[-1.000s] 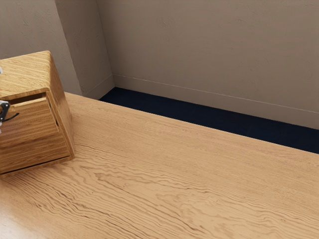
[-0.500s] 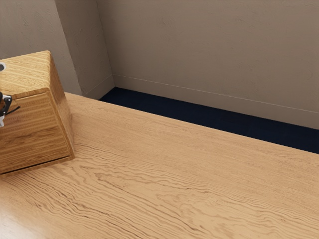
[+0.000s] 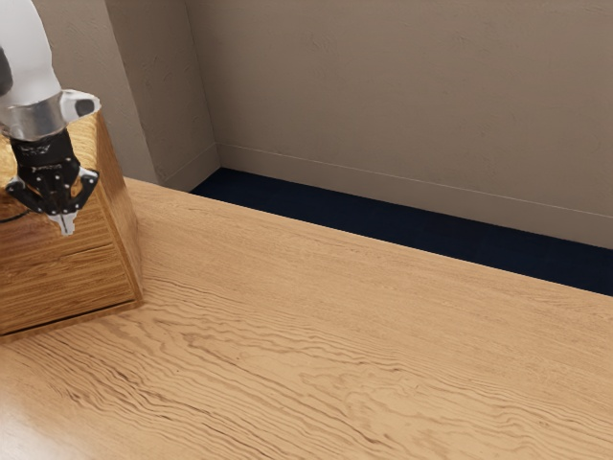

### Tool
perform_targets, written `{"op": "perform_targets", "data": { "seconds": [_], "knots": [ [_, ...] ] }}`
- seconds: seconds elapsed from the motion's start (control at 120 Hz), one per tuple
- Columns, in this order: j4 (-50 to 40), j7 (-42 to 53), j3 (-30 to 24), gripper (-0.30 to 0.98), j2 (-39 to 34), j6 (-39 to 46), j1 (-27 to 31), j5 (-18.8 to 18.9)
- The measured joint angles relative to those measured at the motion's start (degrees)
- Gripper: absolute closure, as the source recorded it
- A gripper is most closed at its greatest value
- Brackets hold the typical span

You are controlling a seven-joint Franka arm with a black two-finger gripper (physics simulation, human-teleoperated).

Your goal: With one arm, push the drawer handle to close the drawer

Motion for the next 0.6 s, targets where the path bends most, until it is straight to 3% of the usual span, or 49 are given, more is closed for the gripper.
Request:
{"op": "perform_targets", "data": {
  "seconds": [0.083,0.167,0.292,0.408,0.6],
  "knots": [
    [5.1,2.9,-8.9,0.79,9.0,0.1,4.6,-6.8],
    [11.3,6.6,-19.8,0.74,16.7,0.1,14.8,-12.4],
    [18.7,12.1,-26.6,0.47,24.0,0.2,24.3,-18.6],
    [26.3,17.8,-29.3,0.27,30.6,0.1,29.1,-22.2],
    [29.7,25.2,-30.7,0.11,31.5,-0.5,28.9,-23.8]
  ]
}}
